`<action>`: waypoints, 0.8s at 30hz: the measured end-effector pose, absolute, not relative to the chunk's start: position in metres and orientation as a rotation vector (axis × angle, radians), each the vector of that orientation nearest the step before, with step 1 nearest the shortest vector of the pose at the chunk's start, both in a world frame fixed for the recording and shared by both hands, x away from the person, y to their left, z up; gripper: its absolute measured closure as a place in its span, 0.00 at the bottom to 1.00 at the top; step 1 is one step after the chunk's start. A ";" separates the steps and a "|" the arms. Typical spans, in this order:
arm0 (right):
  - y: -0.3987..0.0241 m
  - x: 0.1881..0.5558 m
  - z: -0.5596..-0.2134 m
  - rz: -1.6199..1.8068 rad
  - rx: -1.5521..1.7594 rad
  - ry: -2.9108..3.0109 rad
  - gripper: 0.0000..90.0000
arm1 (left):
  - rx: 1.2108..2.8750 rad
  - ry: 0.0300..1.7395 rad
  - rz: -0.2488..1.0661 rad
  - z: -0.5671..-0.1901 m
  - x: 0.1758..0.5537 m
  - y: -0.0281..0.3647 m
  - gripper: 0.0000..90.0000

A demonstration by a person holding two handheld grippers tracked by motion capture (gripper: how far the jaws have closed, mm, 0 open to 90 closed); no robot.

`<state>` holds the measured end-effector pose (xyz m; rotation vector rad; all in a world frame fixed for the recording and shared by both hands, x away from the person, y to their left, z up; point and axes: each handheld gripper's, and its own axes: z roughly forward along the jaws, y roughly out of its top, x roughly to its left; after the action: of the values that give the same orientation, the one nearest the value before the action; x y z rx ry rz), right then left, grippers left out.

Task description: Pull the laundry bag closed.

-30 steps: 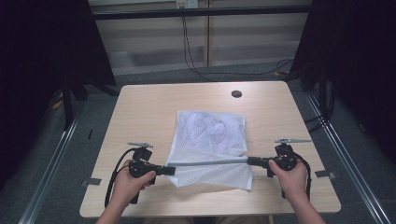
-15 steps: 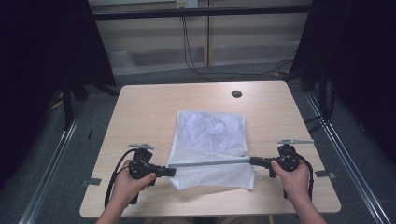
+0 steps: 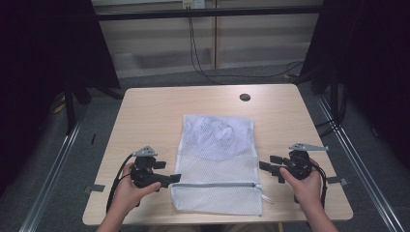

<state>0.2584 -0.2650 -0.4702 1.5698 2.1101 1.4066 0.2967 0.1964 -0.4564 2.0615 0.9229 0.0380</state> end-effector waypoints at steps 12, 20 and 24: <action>-0.271 0.255 -0.465 1.288 1.425 2.118 0.22 | 2.050 0.939 0.199 -0.455 0.300 0.207 0.08; -0.278 0.250 -0.465 1.256 1.369 2.119 0.20 | 2.054 0.942 0.252 -0.456 0.302 0.212 0.07; -0.279 0.249 -0.466 1.257 1.359 2.121 0.18 | 2.049 0.943 0.259 -0.456 0.303 0.213 0.07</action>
<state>0.2489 -0.2786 -0.4658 1.3590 2.1208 1.2573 0.3028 0.2133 -0.4558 2.0490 0.9429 0.2589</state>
